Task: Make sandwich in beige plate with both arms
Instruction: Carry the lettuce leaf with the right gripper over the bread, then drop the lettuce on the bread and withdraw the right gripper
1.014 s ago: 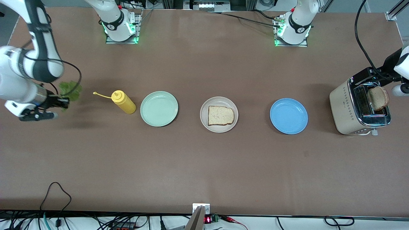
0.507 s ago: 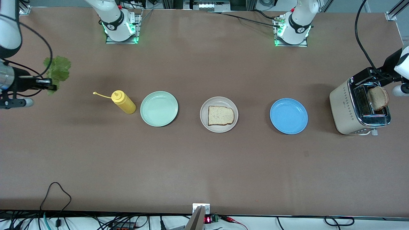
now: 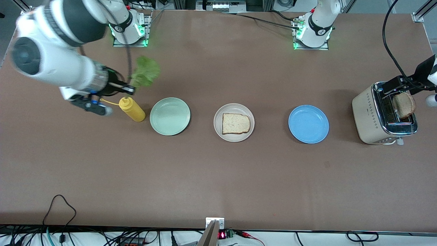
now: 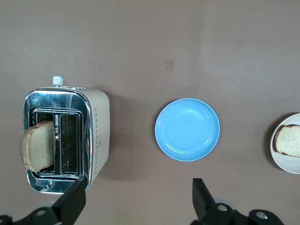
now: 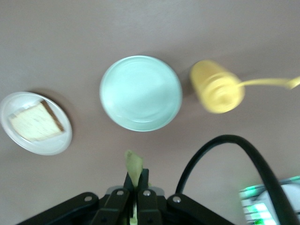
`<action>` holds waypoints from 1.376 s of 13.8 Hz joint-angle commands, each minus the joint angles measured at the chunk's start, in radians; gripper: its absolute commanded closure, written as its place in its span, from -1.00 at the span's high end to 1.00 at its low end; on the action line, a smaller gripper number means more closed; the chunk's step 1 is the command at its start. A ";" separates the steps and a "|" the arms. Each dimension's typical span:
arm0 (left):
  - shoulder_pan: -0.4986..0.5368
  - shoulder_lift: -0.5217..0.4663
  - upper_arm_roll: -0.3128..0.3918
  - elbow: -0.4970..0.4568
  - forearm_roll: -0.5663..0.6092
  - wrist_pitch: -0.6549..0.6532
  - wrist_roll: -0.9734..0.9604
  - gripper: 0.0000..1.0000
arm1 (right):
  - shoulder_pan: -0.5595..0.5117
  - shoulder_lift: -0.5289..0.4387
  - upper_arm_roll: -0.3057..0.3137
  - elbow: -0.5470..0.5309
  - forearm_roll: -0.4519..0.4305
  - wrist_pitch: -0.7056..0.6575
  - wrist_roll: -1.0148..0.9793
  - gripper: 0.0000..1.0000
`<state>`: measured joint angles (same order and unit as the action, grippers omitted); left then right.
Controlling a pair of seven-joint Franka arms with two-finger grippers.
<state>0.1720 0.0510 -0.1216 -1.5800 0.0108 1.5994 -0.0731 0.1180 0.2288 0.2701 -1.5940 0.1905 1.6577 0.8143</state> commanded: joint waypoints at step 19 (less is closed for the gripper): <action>0.018 0.046 0.000 0.014 -0.025 0.013 0.006 1.00 | 0.445 0.523 -0.006 0.054 -0.043 0.864 1.057 -0.98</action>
<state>0.1846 0.0853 -0.1210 -1.5801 0.0108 1.6101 -0.0732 0.5502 0.7245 0.2702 -1.5712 0.1666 2.5048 1.8401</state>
